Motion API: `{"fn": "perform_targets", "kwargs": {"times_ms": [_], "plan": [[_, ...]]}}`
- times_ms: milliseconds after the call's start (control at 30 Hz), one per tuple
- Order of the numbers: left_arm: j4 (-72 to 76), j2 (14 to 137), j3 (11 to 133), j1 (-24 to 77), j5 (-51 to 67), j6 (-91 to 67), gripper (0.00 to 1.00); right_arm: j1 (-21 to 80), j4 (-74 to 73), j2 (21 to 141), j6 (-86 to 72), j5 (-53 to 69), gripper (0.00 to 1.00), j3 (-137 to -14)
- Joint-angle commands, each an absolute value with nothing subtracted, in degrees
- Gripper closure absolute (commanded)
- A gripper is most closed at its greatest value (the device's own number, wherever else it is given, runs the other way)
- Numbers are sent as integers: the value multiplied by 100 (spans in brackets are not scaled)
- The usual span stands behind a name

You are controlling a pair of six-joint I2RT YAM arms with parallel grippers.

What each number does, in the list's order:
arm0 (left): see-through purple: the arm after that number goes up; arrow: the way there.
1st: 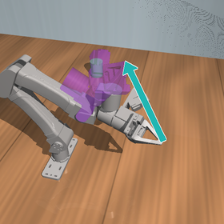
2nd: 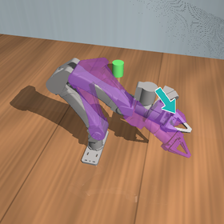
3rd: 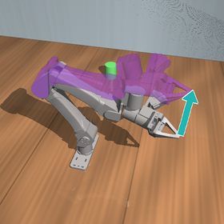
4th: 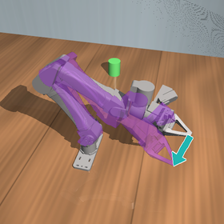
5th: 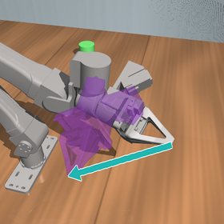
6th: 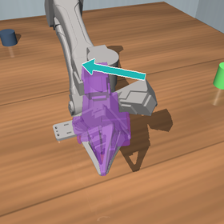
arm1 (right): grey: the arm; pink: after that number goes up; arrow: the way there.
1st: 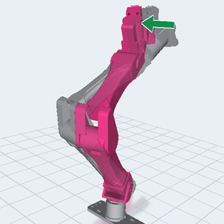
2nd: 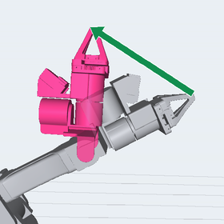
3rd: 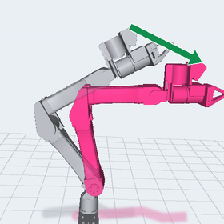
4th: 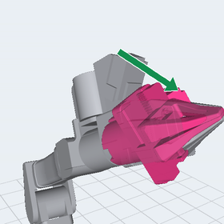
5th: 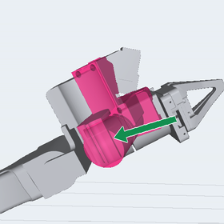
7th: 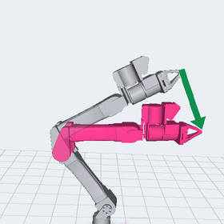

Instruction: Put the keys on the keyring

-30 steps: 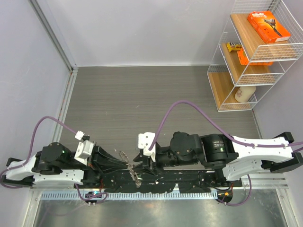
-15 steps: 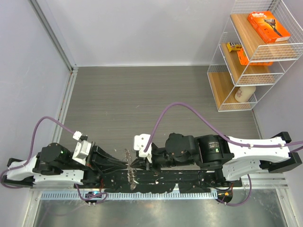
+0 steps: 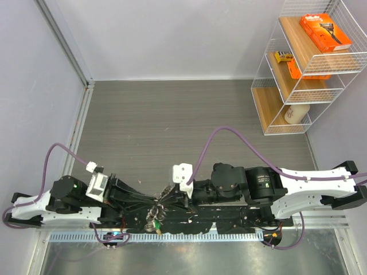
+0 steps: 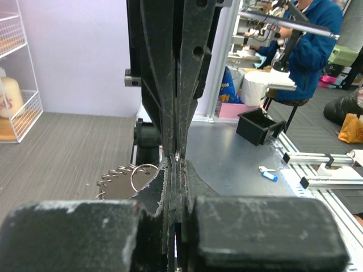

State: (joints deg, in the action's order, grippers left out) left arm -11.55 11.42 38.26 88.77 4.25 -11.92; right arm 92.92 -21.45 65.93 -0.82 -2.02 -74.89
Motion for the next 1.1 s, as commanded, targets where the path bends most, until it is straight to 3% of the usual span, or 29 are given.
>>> {"fn": "perform_targets", "kwargs": {"times_ms": [0, 600, 800, 1067], "plan": [[149, 993, 3867, 8877, 545, -1055, 100, 9334, -1591, 6390, -184, -105, 95, -7269], [387, 1107, 3893, 8877, 475, -941, 100, 9334, -1125, 6161, -193, 18, 94, -6926], [378, 1116, 3911, 8877, 466, -923, 100, 9325, -1397, 6170, -211, -167, 72, -7075], [431, 1072, 3841, 8877, 439, -914, 100, 9334, -1468, 6091, -53, -360, 69, -7321]]}}
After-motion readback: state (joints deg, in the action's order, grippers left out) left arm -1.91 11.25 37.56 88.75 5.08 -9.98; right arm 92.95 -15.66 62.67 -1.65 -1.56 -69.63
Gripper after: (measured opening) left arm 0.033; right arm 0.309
